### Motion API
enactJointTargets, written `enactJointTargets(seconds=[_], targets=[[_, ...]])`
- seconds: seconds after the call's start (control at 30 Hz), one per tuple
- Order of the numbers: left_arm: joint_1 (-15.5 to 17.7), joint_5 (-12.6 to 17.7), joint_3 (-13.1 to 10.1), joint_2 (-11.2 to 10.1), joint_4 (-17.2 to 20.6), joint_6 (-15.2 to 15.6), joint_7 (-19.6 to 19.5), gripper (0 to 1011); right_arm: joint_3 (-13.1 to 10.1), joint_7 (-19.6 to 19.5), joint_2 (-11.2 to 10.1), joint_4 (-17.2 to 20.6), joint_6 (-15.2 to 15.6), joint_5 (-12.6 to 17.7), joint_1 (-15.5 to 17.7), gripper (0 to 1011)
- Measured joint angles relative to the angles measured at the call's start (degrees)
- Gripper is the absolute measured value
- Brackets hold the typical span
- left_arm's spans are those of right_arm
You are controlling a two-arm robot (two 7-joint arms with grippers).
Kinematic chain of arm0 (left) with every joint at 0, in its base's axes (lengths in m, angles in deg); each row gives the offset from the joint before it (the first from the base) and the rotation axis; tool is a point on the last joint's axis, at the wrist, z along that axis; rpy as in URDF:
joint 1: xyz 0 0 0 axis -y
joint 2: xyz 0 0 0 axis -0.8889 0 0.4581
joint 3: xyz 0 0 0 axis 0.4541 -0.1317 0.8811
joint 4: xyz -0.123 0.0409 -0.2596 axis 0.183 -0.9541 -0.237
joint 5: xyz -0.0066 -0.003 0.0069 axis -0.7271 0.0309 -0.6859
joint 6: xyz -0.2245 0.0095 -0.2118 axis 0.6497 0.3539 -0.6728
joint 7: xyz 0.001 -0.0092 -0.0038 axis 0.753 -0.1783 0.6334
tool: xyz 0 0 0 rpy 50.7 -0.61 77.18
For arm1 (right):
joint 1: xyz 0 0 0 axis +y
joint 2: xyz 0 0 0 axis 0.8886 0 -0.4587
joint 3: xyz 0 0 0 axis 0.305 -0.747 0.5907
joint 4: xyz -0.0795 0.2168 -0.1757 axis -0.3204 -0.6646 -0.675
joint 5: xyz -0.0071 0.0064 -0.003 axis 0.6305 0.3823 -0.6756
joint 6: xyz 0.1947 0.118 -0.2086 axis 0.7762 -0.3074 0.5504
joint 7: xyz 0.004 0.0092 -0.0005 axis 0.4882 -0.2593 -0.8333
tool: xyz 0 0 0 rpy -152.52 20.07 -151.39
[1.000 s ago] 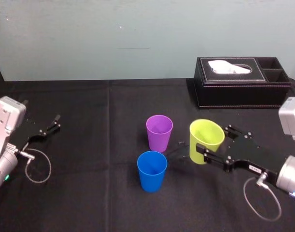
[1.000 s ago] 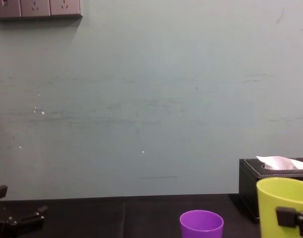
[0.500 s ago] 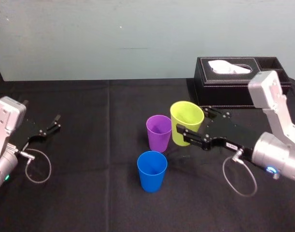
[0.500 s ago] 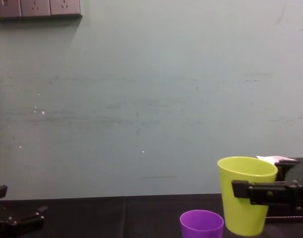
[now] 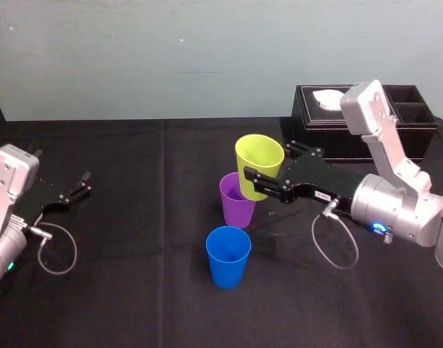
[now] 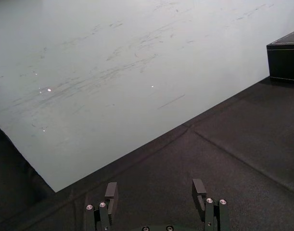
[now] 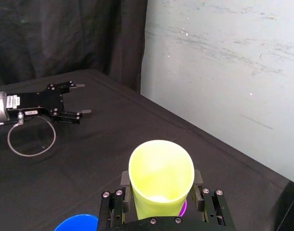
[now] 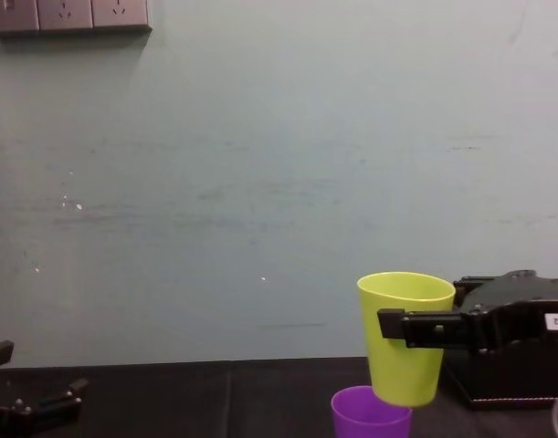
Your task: Stack the three plastic cups sequentially using one hand.
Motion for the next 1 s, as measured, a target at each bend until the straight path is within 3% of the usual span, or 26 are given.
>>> enactJointTargets(seconds=[0.6, 1.0], targets=[[0.0, 0.0, 0.0, 0.0, 0.0, 0.0, 0.0, 1011, 3.6, 0.1, 3.6, -6.3, 0.3, -2.3, -5.5, 734], [0.0, 0.0, 0.0, 0.0, 0.0, 0.0, 0.0, 1011, 4.5, 0.1, 5.2, -9.6, 0.1, -3.8, -7.3, 735]])
